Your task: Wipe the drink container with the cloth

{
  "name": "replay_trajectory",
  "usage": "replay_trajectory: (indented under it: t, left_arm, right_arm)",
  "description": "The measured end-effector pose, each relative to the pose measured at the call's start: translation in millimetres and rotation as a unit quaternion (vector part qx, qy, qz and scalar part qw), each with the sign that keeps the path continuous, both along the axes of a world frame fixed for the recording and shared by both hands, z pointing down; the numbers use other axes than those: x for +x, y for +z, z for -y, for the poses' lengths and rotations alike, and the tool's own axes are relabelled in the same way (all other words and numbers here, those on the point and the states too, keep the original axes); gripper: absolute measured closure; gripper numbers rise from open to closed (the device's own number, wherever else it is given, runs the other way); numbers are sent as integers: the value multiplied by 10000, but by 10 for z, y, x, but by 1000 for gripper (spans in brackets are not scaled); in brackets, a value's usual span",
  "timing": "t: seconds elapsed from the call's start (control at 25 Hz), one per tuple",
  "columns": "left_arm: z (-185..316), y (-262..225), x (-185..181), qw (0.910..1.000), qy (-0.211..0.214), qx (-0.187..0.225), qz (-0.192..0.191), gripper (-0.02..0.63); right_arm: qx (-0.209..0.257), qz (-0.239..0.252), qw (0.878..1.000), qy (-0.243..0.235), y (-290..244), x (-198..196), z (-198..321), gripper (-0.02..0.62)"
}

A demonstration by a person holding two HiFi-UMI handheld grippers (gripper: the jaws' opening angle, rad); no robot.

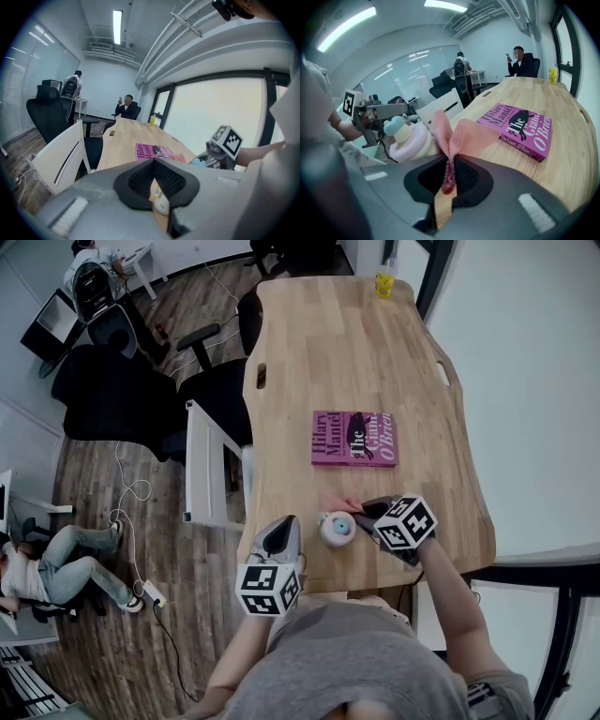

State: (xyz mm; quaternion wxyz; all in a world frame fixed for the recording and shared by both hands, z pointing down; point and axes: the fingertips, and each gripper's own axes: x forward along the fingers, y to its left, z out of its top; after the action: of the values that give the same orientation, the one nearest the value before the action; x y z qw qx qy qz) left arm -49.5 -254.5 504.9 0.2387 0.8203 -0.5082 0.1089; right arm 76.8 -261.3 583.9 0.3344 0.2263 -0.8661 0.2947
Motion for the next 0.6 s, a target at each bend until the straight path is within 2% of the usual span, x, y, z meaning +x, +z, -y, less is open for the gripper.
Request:
replay_trajectory:
  t: [0.6]
  left_arm:
    - [26, 29, -5, 10000, 2, -36, 30, 603]
  right_arm:
    - [-200, -288, 9994, -1, 503, 57, -32, 571]
